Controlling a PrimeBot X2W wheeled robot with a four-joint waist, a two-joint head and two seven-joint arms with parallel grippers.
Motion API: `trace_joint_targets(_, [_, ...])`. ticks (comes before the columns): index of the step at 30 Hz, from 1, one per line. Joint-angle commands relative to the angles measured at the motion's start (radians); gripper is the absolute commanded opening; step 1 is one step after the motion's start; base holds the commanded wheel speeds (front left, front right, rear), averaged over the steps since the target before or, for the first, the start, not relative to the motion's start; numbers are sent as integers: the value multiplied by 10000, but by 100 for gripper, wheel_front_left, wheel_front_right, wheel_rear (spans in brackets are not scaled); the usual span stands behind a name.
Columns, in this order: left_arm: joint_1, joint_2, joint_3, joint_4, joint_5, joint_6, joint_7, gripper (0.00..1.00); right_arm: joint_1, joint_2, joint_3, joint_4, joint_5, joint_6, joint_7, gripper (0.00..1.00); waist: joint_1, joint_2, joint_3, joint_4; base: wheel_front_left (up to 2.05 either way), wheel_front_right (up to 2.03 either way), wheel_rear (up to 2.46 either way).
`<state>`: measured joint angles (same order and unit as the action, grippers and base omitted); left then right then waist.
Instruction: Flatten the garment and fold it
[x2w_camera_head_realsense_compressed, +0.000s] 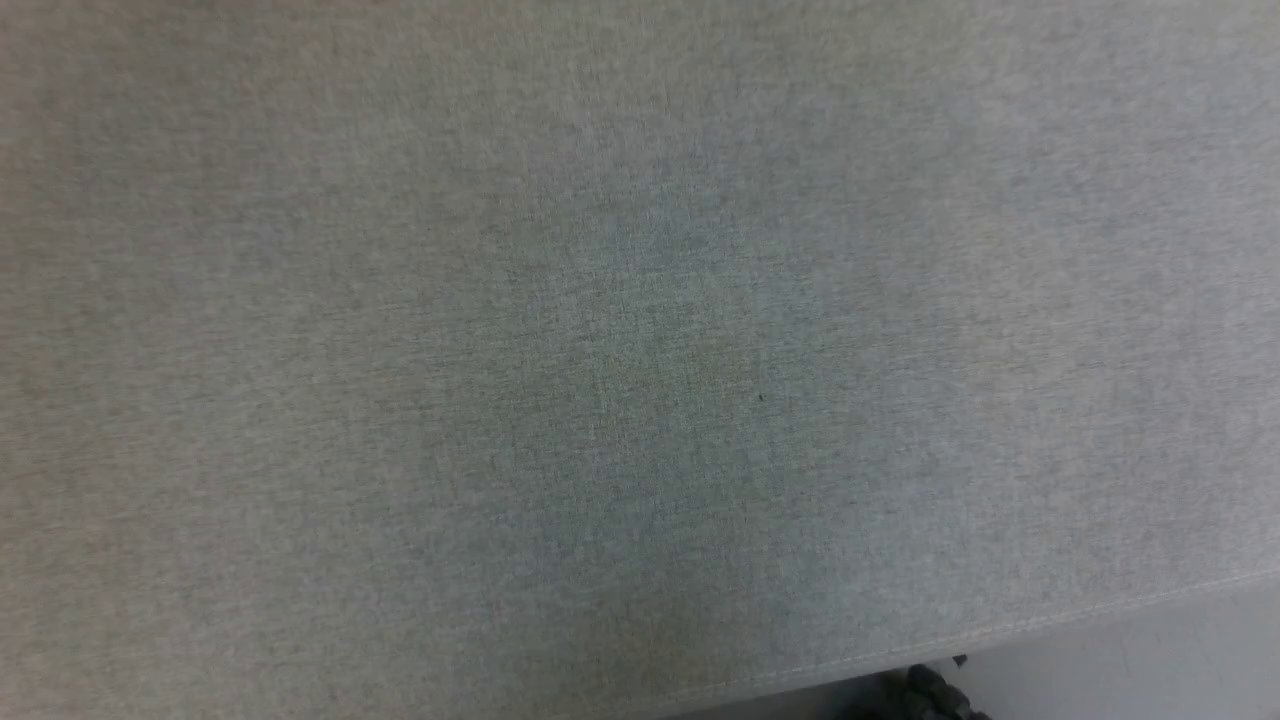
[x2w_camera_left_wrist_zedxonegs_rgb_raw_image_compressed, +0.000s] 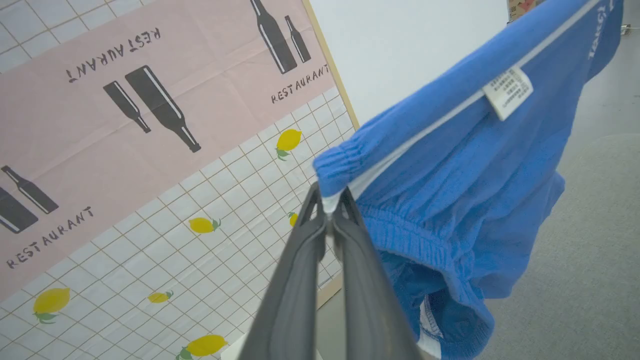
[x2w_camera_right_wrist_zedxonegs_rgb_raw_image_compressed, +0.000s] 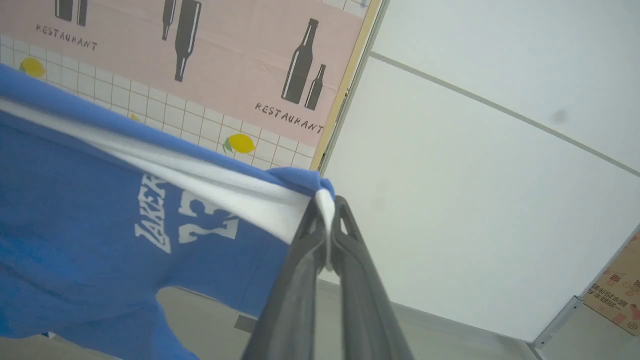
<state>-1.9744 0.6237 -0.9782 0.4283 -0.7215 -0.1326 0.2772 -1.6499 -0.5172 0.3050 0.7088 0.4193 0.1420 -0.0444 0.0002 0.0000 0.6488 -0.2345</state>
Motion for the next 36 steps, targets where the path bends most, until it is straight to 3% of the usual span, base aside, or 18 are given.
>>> trace_joint_targets(1, [-97, 255, 28, 390, 71, 20, -202, 0, 28, -190, 134, 338, -276, -113, -152, 0, -2, 0, 294, -80, 0, 0, 0])
trace_joint_targets(6, [881, 113, -156, 987, -158, 42, -941, 0, 798, -5, 951, 880, -345, -113, -616, 0, -2, 0, 75, 97, 0, 0, 0])
trace_joint_targets(10, [2622, 23, -470, 920, -426, 402, -1458, 0, 1926, -76, 1284, 1342, -390, -113, -881, 0, -2, 0, -447, 310, 0, 0, 0])
trace_joint_targets(18, [7215, 206, -1502, -717, -1001, 1805, -2145, 0, 5391, -383, 2542, 1454, 101, -113, -159, 0, -2, 0, -1974, 584, 0, 0, 0])
trace_joint_targets(28, [11039, 782, -2198, -2662, -1635, 3671, -2681, 0, 8969, -1248, 3675, -118, 1486, -113, 1696, 0, -2, 0, -3613, 914, 0, 0, 0])
trace_joint_targets(36, [12591, 1214, -2536, -3742, -1667, 4491, -2835, 0, 11226, -2159, 3338, -2034, 2054, -113, 2603, 0, -2, 0, -4445, 1300, 0, 0, 0])
